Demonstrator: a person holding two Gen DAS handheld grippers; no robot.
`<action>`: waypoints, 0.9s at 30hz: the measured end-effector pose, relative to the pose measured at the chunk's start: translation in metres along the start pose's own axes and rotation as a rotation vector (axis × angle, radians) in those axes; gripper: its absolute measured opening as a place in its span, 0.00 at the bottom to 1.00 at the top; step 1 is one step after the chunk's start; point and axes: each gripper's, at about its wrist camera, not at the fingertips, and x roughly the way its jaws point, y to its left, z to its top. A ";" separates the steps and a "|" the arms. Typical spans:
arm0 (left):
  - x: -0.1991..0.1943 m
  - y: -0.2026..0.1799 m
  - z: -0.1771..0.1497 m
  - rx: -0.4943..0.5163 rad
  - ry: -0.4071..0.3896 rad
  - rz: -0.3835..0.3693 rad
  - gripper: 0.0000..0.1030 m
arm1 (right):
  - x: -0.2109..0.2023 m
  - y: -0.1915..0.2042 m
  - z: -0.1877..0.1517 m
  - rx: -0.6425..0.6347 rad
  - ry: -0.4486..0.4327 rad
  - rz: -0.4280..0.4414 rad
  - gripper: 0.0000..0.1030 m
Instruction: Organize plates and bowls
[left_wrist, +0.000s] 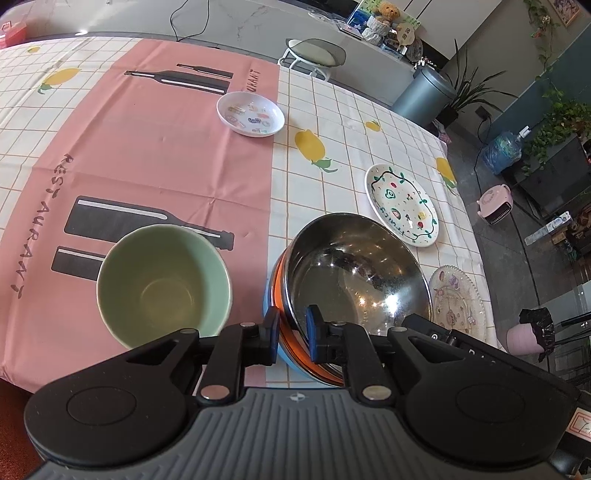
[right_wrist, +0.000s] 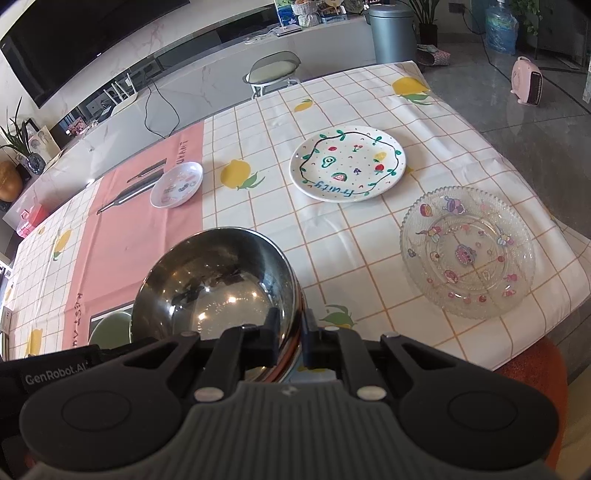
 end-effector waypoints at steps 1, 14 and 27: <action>0.000 0.000 0.000 0.003 -0.001 0.000 0.16 | -0.001 0.000 0.000 0.000 -0.003 0.004 0.14; -0.038 -0.001 0.009 0.102 -0.081 -0.044 0.41 | -0.027 0.015 0.008 -0.057 -0.116 0.059 0.34; -0.067 0.076 0.028 0.010 -0.145 0.044 0.41 | -0.005 0.102 0.004 -0.237 -0.023 0.236 0.40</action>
